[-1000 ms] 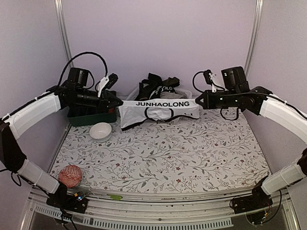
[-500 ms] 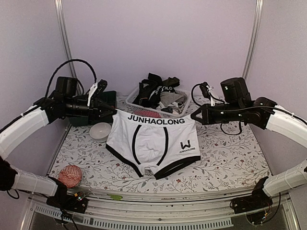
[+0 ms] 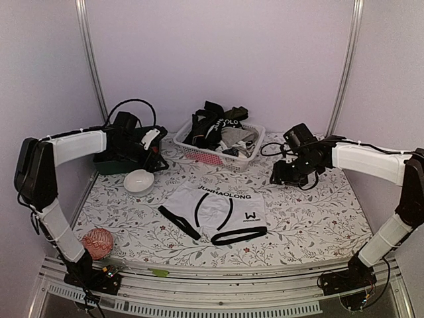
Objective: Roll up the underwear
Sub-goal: Flatten out the underwear at the center of the board, then move the underwear to the center of the board.
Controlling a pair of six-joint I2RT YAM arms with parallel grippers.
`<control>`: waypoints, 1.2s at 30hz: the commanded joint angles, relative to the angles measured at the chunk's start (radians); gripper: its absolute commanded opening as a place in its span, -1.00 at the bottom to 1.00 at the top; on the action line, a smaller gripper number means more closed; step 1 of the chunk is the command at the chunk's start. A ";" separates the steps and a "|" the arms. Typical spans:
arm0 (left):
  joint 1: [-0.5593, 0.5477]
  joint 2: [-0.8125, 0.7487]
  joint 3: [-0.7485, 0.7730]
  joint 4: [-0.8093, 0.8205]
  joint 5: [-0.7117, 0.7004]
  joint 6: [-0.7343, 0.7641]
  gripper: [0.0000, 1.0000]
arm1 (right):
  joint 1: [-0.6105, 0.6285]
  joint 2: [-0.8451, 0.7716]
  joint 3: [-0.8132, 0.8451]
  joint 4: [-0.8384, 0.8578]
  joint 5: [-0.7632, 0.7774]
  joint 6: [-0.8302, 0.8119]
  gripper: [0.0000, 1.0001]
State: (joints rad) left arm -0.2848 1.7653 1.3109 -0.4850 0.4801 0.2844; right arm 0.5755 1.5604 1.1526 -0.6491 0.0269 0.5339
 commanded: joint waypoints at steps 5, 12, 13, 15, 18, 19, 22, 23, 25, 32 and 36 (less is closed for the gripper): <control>-0.018 -0.142 -0.163 -0.146 0.041 0.169 0.38 | 0.077 0.239 0.180 0.118 -0.324 -0.195 -0.18; -0.018 -0.187 -0.211 -0.150 0.036 0.147 0.38 | 0.144 0.463 0.311 0.080 -0.349 -0.315 -0.48; -0.018 -0.191 -0.213 -0.150 0.033 0.145 0.38 | 0.145 0.476 0.308 0.077 -0.343 -0.319 -0.50; -0.018 -0.200 -0.220 -0.150 0.026 0.145 0.37 | 0.146 0.487 0.290 0.070 -0.330 -0.328 -0.53; -0.017 -0.205 -0.229 -0.150 0.024 0.147 0.38 | 0.153 0.476 0.230 0.057 -0.323 -0.335 -0.55; -0.018 -0.204 -0.232 -0.151 0.027 0.147 0.37 | 0.160 0.466 0.204 0.052 -0.326 -0.337 -0.55; -0.027 -0.197 -0.237 -0.159 0.034 0.156 0.35 | 0.205 0.441 0.126 0.054 -0.369 -0.332 -0.56; -0.033 -0.190 -0.239 -0.164 0.029 0.161 0.34 | 0.234 0.435 0.104 0.060 -0.399 -0.322 -0.56; -0.053 -0.173 -0.244 -0.169 0.015 0.163 0.31 | 0.317 0.439 0.086 0.074 -0.496 -0.305 -0.56; -0.168 -0.080 -0.251 -0.168 -0.051 0.152 0.20 | 0.406 0.355 0.091 0.172 -0.602 -0.199 -0.50; -0.209 0.005 -0.247 -0.144 -0.122 0.143 0.14 | 0.337 0.219 0.029 0.186 -0.548 -0.151 -0.46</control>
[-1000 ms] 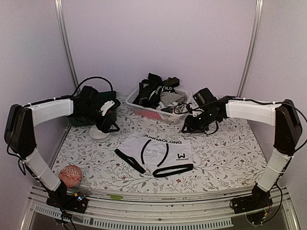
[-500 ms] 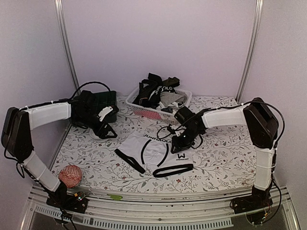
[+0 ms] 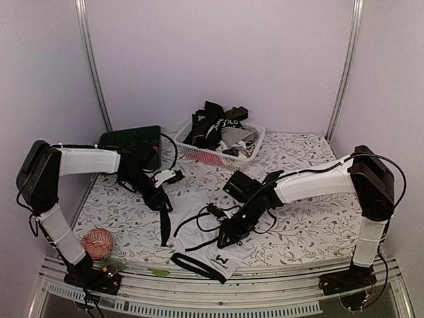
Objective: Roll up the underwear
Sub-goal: Move the underwear to the center of the board, then adjust the underwear at the center of the board.
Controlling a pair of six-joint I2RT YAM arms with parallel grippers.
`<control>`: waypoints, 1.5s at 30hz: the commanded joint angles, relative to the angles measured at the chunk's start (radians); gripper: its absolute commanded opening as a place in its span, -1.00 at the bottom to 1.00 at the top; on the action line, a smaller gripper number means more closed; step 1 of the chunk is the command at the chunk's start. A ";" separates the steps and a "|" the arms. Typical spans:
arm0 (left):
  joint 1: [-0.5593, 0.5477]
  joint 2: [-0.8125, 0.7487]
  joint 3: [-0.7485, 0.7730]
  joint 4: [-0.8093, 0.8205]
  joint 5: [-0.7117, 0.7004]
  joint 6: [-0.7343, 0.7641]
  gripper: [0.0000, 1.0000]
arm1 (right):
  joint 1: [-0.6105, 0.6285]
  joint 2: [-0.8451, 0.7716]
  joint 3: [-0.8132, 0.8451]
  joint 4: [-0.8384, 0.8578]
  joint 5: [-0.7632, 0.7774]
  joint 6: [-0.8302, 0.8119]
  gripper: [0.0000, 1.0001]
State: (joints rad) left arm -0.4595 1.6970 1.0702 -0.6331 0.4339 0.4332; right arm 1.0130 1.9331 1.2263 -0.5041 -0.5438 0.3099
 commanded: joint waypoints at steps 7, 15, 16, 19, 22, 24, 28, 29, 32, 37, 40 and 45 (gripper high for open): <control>-0.054 0.223 0.080 0.016 -0.139 -0.001 0.05 | -0.163 -0.282 -0.171 0.026 0.127 0.125 -0.47; -0.046 0.485 0.383 0.041 -0.255 -0.001 -0.17 | -0.179 -0.385 -0.256 0.026 0.187 0.192 -0.47; -0.039 0.524 0.453 0.032 -0.260 -0.004 -0.21 | -0.181 -0.387 -0.255 0.024 0.191 0.193 -0.46; -0.016 0.620 0.665 -0.016 -0.251 -0.003 -0.23 | -0.183 -0.368 -0.229 0.023 0.200 0.185 -0.46; 0.011 0.590 0.749 -0.029 -0.159 0.020 -0.10 | -0.183 -0.322 -0.181 0.031 0.182 0.152 -0.47; 0.034 0.514 0.725 -0.031 -0.074 0.049 0.04 | -0.180 -0.282 -0.149 0.048 0.159 0.130 -0.46; 0.057 0.305 0.529 -0.064 0.094 0.152 0.20 | -0.140 -0.192 -0.062 0.087 0.126 0.082 -0.47; 0.052 0.232 0.450 -0.069 0.124 0.192 0.20 | -0.131 -0.167 -0.045 0.099 0.117 0.076 -0.47; 0.035 0.045 0.213 -0.080 0.219 0.274 0.21 | -0.114 -0.098 -0.025 0.152 0.082 0.065 -0.50; 0.026 -0.151 -0.086 0.018 0.216 0.205 0.19 | -0.095 0.023 0.069 0.188 0.045 0.035 -0.51; 0.043 -0.177 -0.126 0.029 0.204 0.155 0.19 | -0.067 0.132 0.166 0.109 0.075 -0.022 -0.55; 0.058 -0.174 -0.126 0.049 0.181 0.118 0.19 | -0.048 0.216 0.192 0.000 0.153 -0.063 -0.69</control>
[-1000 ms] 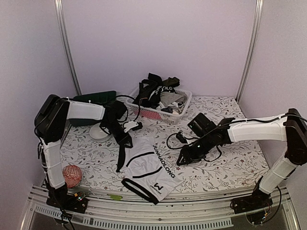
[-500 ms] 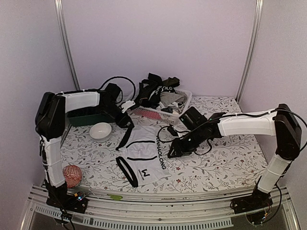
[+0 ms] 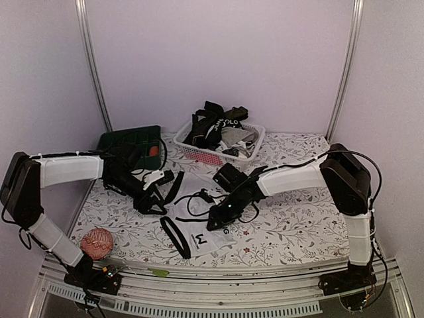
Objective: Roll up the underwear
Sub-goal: Adjust the underwear at the center of the board.
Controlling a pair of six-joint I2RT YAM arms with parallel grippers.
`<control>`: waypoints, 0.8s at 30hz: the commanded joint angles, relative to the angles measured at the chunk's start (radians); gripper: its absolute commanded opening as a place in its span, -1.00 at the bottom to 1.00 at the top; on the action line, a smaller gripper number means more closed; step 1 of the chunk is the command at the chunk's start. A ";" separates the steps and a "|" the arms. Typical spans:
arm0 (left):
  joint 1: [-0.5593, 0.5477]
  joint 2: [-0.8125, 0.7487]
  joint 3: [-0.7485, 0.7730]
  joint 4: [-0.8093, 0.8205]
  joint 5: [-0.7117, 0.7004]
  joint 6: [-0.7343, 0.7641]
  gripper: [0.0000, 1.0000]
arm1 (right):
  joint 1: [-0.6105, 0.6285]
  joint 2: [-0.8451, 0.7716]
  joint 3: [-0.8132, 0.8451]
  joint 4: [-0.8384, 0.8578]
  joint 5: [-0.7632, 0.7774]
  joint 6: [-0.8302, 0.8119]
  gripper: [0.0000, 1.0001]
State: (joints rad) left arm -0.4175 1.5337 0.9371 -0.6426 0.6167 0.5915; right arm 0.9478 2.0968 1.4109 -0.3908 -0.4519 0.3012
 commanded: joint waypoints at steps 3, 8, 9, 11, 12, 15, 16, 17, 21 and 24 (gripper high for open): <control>0.015 0.000 0.021 0.056 -0.011 -0.039 0.19 | 0.018 0.014 -0.078 -0.158 0.101 -0.042 -0.78; 0.008 0.055 0.039 0.044 -0.069 -0.039 0.19 | 0.019 -0.123 -0.293 -0.137 0.080 0.014 -0.81; 0.002 0.076 0.048 0.032 -0.074 -0.038 0.17 | 0.020 -0.140 -0.313 -0.121 0.052 0.023 -0.80; -0.024 0.114 0.060 0.017 -0.090 -0.035 0.13 | 0.024 -0.151 -0.322 -0.094 0.016 0.041 -0.78; -0.043 0.129 0.061 0.017 -0.101 -0.033 0.12 | 0.027 -0.144 -0.309 -0.087 0.004 0.042 -0.77; -0.099 0.152 0.051 0.027 -0.131 -0.026 0.12 | 0.033 -0.106 -0.246 -0.082 -0.027 0.040 -0.76; -0.117 0.158 0.048 0.032 -0.147 -0.024 0.14 | 0.036 -0.095 -0.226 -0.083 -0.031 0.039 -0.75; -0.132 0.163 0.044 0.039 -0.160 -0.027 0.16 | 0.036 -0.087 -0.212 -0.083 -0.031 0.039 -0.75; -0.175 0.209 0.031 0.072 -0.228 -0.052 0.16 | 0.037 -0.068 -0.180 -0.088 -0.035 0.035 -0.74; -0.184 0.258 0.040 0.104 -0.293 -0.065 0.05 | 0.036 -0.059 -0.176 -0.087 -0.039 0.035 -0.73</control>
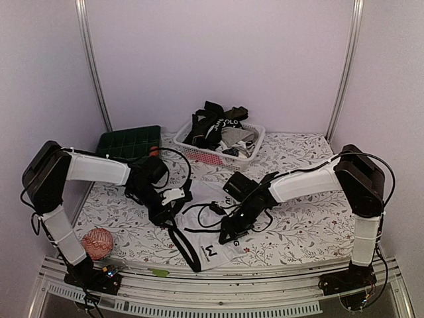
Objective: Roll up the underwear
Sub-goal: Adjust the underwear at the center of the board.
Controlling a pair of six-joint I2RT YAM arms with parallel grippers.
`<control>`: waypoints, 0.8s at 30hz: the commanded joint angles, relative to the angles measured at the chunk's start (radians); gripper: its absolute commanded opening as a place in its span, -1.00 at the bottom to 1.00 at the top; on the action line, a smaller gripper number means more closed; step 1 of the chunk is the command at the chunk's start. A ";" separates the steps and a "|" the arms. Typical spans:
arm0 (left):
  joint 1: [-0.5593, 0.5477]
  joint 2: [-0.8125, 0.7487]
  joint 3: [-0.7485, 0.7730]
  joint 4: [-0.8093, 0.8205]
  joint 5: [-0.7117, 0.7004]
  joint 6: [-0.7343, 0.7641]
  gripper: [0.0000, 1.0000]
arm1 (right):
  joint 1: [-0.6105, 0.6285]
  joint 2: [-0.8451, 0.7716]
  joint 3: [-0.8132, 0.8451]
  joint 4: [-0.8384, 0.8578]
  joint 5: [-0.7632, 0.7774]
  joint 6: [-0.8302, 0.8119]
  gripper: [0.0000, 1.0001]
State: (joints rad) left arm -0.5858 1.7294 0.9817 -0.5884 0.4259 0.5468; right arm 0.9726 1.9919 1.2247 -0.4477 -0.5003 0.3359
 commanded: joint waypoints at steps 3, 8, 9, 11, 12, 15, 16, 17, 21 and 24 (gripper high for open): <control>0.001 0.111 0.020 0.072 -0.173 -0.022 -0.28 | 0.011 0.055 0.020 -0.024 0.010 0.011 -0.70; 0.061 0.203 0.117 0.051 -0.257 0.035 -0.68 | 0.011 0.077 0.076 -0.037 -0.012 0.013 -0.59; 0.070 0.217 0.128 0.047 -0.274 0.055 -0.72 | 0.011 0.075 0.086 -0.042 -0.022 0.009 -0.53; 0.092 0.227 0.148 0.029 -0.275 0.094 -0.76 | 0.010 0.056 0.088 -0.048 -0.022 0.004 -0.46; 0.103 0.227 0.154 0.023 -0.273 0.108 -0.76 | 0.006 0.041 0.083 -0.050 -0.022 0.003 -0.43; 0.140 0.185 0.193 -0.080 -0.099 0.178 -0.62 | -0.027 -0.040 0.046 -0.040 -0.019 0.006 -0.38; 0.151 0.160 0.208 -0.121 -0.024 0.201 -0.54 | -0.047 -0.072 0.029 -0.026 -0.019 0.011 -0.36; 0.158 0.137 0.220 -0.159 0.050 0.225 -0.43 | -0.067 -0.102 0.014 -0.007 -0.017 0.014 -0.35; 0.164 0.099 0.273 -0.195 0.160 0.231 0.02 | -0.175 -0.191 -0.008 0.099 0.017 0.049 -0.30; 0.160 0.130 0.314 -0.158 0.172 0.194 0.10 | -0.235 -0.179 0.030 0.109 0.071 0.054 -0.30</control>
State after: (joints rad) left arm -0.4187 1.8645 1.2366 -0.7364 0.4931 0.7414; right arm 0.8173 1.8366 1.2201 -0.4122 -0.5064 0.3676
